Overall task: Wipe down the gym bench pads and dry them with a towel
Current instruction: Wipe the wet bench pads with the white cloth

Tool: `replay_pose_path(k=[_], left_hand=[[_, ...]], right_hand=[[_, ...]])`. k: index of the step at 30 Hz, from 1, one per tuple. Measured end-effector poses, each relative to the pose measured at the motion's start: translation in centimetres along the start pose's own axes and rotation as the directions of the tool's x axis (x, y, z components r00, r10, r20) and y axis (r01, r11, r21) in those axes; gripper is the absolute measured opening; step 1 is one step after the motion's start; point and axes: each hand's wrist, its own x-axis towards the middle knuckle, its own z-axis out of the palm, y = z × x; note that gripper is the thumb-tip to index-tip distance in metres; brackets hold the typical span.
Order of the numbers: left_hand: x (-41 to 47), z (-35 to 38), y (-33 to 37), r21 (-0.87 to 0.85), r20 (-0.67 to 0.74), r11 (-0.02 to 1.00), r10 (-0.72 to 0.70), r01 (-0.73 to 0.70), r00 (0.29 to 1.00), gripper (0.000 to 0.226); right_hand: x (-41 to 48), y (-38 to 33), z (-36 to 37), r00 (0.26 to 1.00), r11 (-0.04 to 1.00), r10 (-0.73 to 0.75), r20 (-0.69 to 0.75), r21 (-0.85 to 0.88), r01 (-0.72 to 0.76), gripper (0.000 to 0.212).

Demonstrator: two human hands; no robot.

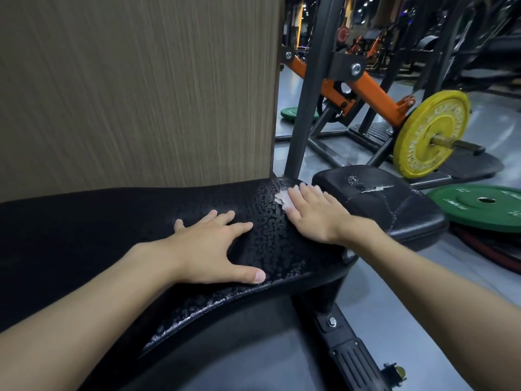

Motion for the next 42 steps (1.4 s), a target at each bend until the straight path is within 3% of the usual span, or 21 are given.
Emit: replay_pose_path(k=[4, 8, 12, 19, 21, 23, 25, 26, 28, 30, 31, 32, 33, 34, 35, 37, 39, 42], left_hand=[[-0.1, 0.2, 0.0, 0.002, -0.014, 1.0, 0.002, -0.002, 1.0, 0.107], [-0.2, 0.3, 0.0, -0.022, -0.016, 1.0, 0.006, -0.007, 1.0, 0.106], [-0.4, 0.2, -0.5, -0.048, -0.035, 0.999, 0.022, -0.024, 0.999, 0.101], [-0.2, 0.4, -2.4, 0.024, -0.035, 0.998, -0.049, 0.05, 0.998, 0.101], [0.0, 0.3, -2.4, 0.025, -0.026, 0.999, -0.046, 0.046, 0.999, 0.102], [0.0, 0.2, -2.3, 0.023, -0.018, 0.999, -0.045, 0.045, 0.999, 0.102], [0.1, 0.3, -2.4, 0.019, -0.013, 0.999, -0.044, 0.044, 0.999, 0.102], [0.1, 0.3, -2.4, 0.015, -0.011, 0.999, -0.046, 0.046, 0.999, 0.101], [0.1, 0.3, -2.4, 0.014, -0.014, 0.999, -0.048, 0.048, 0.999, 0.1], [0.1, 0.4, -2.4, 0.012, -0.018, 0.999, -0.05, 0.05, 0.999, 0.1], [0.1, 0.5, -2.5, 0.008, -0.018, 0.999, -0.05, 0.05, 0.999, 0.1], [0.1, 0.5, -2.5, 0.0, -0.019, 0.999, -0.049, 0.049, 0.999, 0.1], [0.1, 0.6, -2.6, -0.008, -0.019, 0.999, -0.048, 0.048, 0.999, 0.1], [0.1, 0.6, -2.6, -0.015, -0.018, 0.999, -0.046, 0.046, 0.999, 0.1], [0.1, 0.6, -2.6, -0.021, -0.018, 0.999, -0.044, 0.044, 0.999, 0.1], [0.2, 0.6, -2.7, -0.028, -0.016, 0.999, -0.041, 0.041, 0.999, 0.1], [0.3, 0.5, -2.7, -0.032, -0.01, 0.999, -0.036, 0.036, 0.999, 0.1], [0.2, 0.3, -3.0, -0.067, -0.031, 0.998, -0.009, 0.007, 0.999, 0.095]], right_hand=[[-7.4, -0.2, 0.5, 0.997, 0.995, -0.054, -0.045, -0.087, 0.05, 0.062], [-11.5, -0.5, 0.2, 0.995, 0.993, -0.093, -0.032, -0.077, 0.09, 0.089], [-14.1, 0.2, 0.8, 0.987, 0.98, -0.158, -0.044, -0.127, 0.151, 0.094], [-13.6, 2.2, 0.5, 0.881, 0.923, -0.378, -0.284, -0.189, 0.335, 0.052], [-13.5, 1.6, -0.4, 0.897, 0.952, -0.288, -0.336, 0.001, 0.306, 0.034], [-12.4, 0.7, -1.5, 0.923, 0.954, -0.062, -0.379, 0.25, 0.166, 0.02], [-9.9, -0.1, -3.0, 0.89, 0.914, 0.106, -0.444, 0.395, 0.089, 0.022], [-8.4, -0.6, -3.8, 0.873, 0.869, 0.178, -0.454, 0.488, 0.076, 0.03], [-5.2, -1.1, -5.0, 0.855, 0.684, 0.366, -0.368, 0.729, 0.02, 0.037], [-1.6, -0.6, -5.0, 0.85, 0.466, 0.478, -0.22, 0.884, -0.033, 0.027], [-0.5, -0.5, -4.8, 0.848, 0.432, 0.503, -0.168, 0.899, -0.079, 0.013], [0.3, -0.3, -4.4, 0.851, 0.525, 0.502, -0.153, 0.836, -0.159, 0.011], [0.7, -0.2, -3.9, 0.865, 0.721, 0.449, -0.224, 0.663, -0.202, 0.033], [0.8, -0.1, -3.1, 0.889, 0.878, 0.33, -0.317, 0.449, -0.166, 0.046], [0.9, -0.3, -2.4, 0.905, 0.965, 0.163, -0.393, 0.255, -0.063, 0.046], [1.1, -1.0, -0.9, 0.948, 0.989, -0.064, -0.313, 0.105, 0.102, 0.035], [2.2, -1.0, 0.1, 0.992, 0.99, -0.013, -0.127, 0.138, 0.03, 0.036], [4.6, -0.9, -0.2, 0.997, 0.99, 0.068, -0.025, 0.126, -0.064, 0.046]])
